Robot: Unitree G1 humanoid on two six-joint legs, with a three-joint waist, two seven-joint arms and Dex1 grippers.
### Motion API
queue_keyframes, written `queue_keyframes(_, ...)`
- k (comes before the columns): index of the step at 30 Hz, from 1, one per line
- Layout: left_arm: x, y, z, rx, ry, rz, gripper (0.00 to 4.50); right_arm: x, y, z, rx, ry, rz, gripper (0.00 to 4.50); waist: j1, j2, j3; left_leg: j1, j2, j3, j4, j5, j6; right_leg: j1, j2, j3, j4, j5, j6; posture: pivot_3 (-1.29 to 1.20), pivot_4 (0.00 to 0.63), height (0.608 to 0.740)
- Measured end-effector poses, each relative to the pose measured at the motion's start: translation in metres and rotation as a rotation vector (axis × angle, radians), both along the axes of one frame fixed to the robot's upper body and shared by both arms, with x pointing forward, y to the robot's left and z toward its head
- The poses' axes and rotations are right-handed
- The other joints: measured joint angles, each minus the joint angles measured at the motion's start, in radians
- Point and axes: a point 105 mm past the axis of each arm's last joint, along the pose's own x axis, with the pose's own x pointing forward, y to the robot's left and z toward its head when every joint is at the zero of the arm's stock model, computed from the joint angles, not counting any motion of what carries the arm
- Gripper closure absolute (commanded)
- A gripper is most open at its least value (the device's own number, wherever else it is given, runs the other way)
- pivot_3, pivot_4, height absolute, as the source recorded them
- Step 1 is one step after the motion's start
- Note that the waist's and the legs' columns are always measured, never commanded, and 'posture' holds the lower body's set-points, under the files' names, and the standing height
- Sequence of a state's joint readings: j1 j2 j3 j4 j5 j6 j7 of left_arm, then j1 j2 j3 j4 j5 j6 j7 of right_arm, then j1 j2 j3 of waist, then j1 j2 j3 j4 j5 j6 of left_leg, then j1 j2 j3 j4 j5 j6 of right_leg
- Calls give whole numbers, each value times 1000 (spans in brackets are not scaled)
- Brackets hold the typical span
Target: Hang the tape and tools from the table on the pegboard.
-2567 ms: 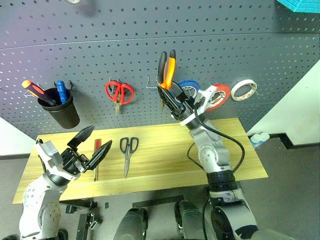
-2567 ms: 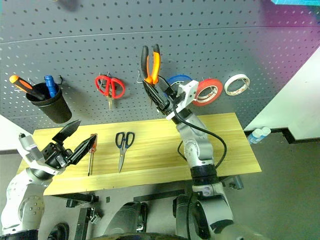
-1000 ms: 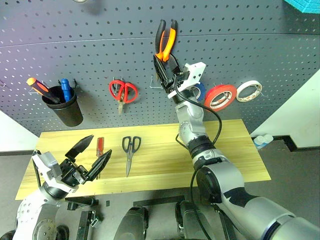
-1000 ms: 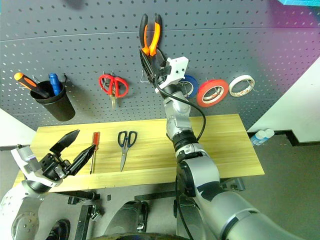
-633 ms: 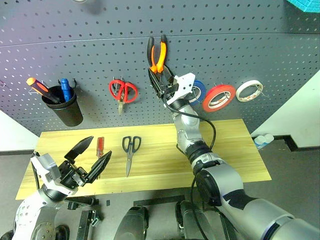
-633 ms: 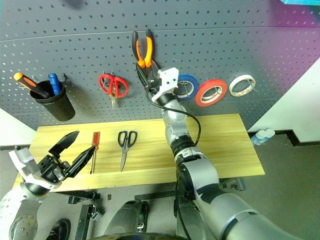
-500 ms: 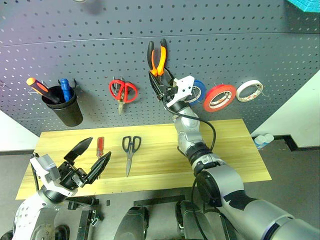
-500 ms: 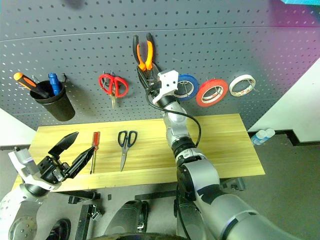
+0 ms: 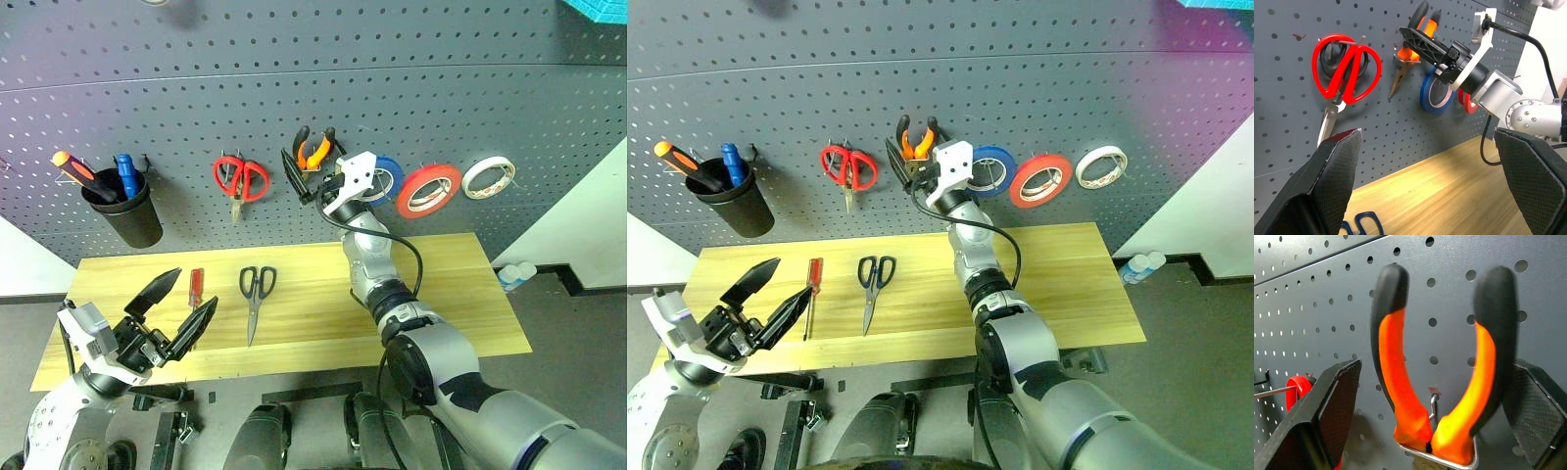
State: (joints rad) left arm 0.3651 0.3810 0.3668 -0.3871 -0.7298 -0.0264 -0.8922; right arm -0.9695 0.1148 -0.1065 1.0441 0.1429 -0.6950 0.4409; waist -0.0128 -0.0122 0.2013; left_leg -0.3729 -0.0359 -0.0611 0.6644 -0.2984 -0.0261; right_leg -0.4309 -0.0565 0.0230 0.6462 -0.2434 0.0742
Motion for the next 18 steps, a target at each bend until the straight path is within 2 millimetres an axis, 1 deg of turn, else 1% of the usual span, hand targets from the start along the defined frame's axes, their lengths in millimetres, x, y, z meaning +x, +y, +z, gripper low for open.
queue_keyframes(9,1,-1,1,0,-6,-5,0,-16,-25,17,102,-105,-18,45,1,0,0,0,0,0,0,0,0,0,0,0,-1,0,0,128,194,738)
queue_keyframes(12,1,-1,0,0,-6,-10,0,-24,-40,15,113,-114,-44,45,2,0,0,-1,0,0,-1,0,0,0,0,0,-1,0,0,116,199,738)
queue_keyframes(15,2,0,-1,-3,-4,-9,0,-28,-60,7,120,-78,-90,45,2,1,1,-1,0,0,-1,0,0,0,-1,0,-2,-1,-1,103,202,738)
queue_keyframes(17,3,0,-1,-6,-2,-9,0,-31,-76,6,114,-61,-123,45,2,2,2,-1,0,0,-1,0,0,0,-1,0,-2,-2,-2,93,203,738)
queue_keyframes(18,3,0,-2,-8,-1,-8,0,-32,-81,7,114,-57,-131,45,1,3,3,-1,0,0,-1,0,0,0,-1,0,-2,-2,-2,93,203,738)
